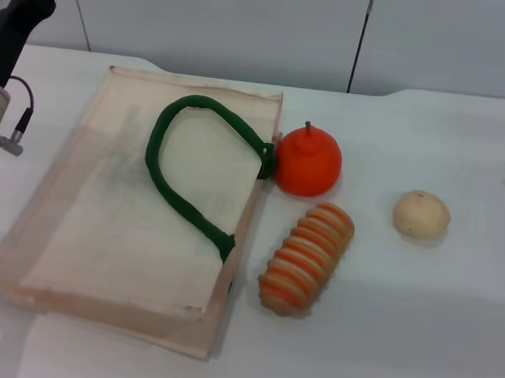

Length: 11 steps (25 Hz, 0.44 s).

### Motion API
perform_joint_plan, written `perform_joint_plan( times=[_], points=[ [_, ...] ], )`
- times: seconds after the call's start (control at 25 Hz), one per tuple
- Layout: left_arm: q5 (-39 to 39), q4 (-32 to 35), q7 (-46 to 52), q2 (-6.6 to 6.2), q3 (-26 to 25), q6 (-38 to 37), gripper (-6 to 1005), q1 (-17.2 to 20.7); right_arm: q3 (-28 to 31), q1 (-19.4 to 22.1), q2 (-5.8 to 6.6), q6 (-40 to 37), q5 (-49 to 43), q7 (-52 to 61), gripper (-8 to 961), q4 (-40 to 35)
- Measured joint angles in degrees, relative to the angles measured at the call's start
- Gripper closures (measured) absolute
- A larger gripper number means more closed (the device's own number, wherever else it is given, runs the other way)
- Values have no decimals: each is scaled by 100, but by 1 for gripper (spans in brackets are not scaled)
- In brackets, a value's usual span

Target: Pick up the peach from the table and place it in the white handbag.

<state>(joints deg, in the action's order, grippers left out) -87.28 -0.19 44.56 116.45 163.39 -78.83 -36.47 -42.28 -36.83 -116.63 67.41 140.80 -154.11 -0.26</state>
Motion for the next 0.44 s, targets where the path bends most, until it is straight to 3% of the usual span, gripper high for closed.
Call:
perform_joint_plan(
  times=[0.44],
  points=[
    [0, 2, 0, 0, 0, 0, 144, -8, 0, 0, 0, 0, 0, 20, 56, 0]
  ],
)
